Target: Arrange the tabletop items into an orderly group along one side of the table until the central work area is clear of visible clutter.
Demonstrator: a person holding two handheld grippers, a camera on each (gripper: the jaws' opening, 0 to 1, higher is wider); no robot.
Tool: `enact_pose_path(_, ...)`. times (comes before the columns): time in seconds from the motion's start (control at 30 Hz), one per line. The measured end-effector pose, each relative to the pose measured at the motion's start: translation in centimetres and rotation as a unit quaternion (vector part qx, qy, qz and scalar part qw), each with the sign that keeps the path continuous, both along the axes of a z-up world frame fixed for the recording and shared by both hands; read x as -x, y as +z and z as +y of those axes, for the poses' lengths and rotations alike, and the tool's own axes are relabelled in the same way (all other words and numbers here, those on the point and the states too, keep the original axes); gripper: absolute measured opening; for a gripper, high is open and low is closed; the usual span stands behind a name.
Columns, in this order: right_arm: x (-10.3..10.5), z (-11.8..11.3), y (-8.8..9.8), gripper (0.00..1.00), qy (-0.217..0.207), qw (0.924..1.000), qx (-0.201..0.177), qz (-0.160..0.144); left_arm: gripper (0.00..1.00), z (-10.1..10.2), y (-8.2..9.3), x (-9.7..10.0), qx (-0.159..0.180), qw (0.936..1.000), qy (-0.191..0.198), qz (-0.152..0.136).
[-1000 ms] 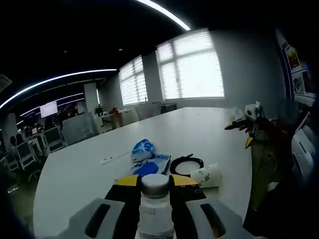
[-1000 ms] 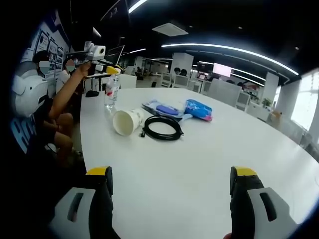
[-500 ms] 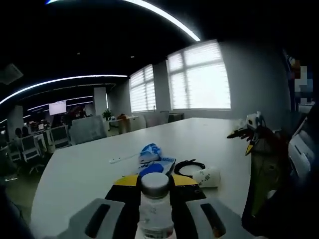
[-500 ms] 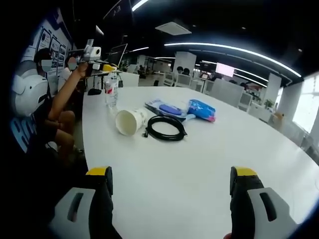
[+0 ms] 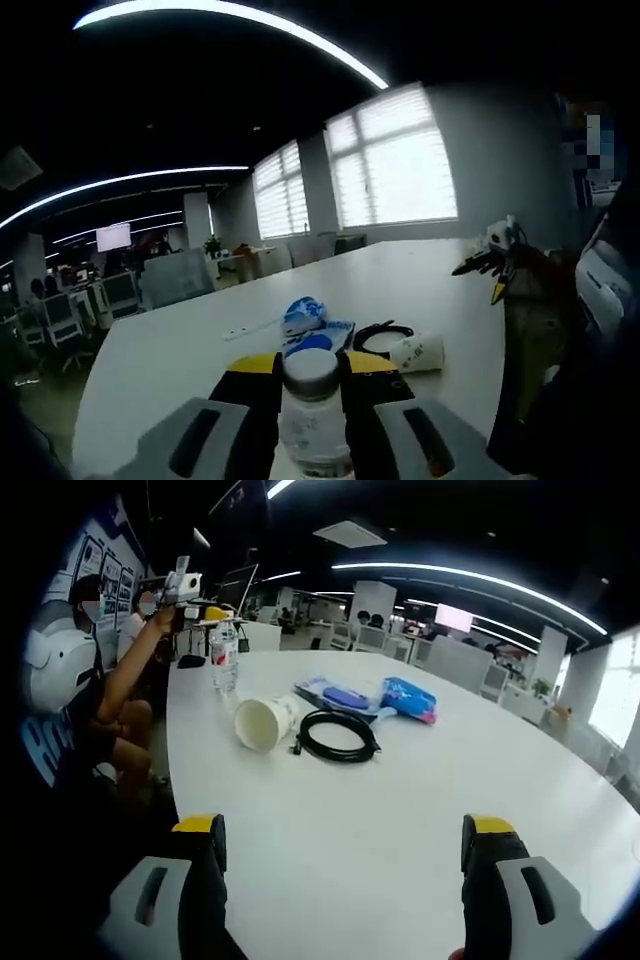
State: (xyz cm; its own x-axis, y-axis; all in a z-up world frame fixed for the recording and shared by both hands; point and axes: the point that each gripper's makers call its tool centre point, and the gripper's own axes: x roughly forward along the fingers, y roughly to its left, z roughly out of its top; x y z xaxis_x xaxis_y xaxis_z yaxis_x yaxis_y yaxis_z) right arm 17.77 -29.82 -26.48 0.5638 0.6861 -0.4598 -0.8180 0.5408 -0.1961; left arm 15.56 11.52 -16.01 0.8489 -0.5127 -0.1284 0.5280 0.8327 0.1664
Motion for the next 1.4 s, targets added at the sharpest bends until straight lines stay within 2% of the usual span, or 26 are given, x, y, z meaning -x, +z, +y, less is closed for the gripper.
enact_pose_path(0.23,0.1,0.0,0.1,0.94,-0.002,1.0,0.0,-0.001,0.21,0.2,0.1,0.2,-0.008,0.9999,0.008,-0.008)
enact_pose_path(0.47,0.2,0.0,0.0,0.94,0.0,1.0,0.0,0.0,0.21,0.4,0.2,-0.2,0.011,0.9997,0.02,-0.01)
enact_pose_path(0.63,0.2,-0.1,-0.1,0.94,-0.002,1.0,0.0,0.001,0.2,0.6,0.8,-0.2,0.022,0.9989,0.028,-0.03)
enact_pose_path(0.7,0.2,-0.1,0.0,0.94,0.0,1.0,0.0,0.001,0.26,0.2,1.7,0.1,0.018,0.9982,0.01,-0.056)
enact_pose_path(0.73,0.2,0.0,0.0,0.94,0.001,1.0,0.0,0.0,0.28,0.0,2.3,0.3,0.029,0.9975,0.005,-0.065)
enact_pose_path(0.83,0.1,0.1,0.0,0.94,0.003,1.0,-0.001,-0.001,0.27,-0.2,2.9,0.6,0.042,0.9966,-0.003,-0.07)
enact_pose_path(0.9,0.1,0.2,-0.1,0.94,0.004,1.0,-0.002,0.0,0.25,0.2,3.2,0.5,0.036,0.9961,0.009,-0.08)
enact_pose_path(0.97,0.1,0.2,-0.1,0.94,0.006,1.0,-0.001,0.001,0.2,0.4,3.0,0.5,0.038,0.9968,0.015,-0.069)
enact_pose_path(1.07,0.2,0.3,-0.1,0.94,0.007,1.0,-0.002,0.001,0.16,0.6,3.3,0.5,0.044,0.9958,0.021,-0.077)
enact_pose_path(1.2,0.2,0.2,-0.1,0.94,0.006,1.0,-0.003,-0.001,0.16,1.0,3.8,0.5,0.059,0.9937,0.021,-0.093)
enact_pose_path(1.4,0.2,0.0,-0.1,0.93,0.004,1.0,-0.003,-0.001,0.18,1.1,3.3,0.2,0.054,0.9943,0.026,-0.088)
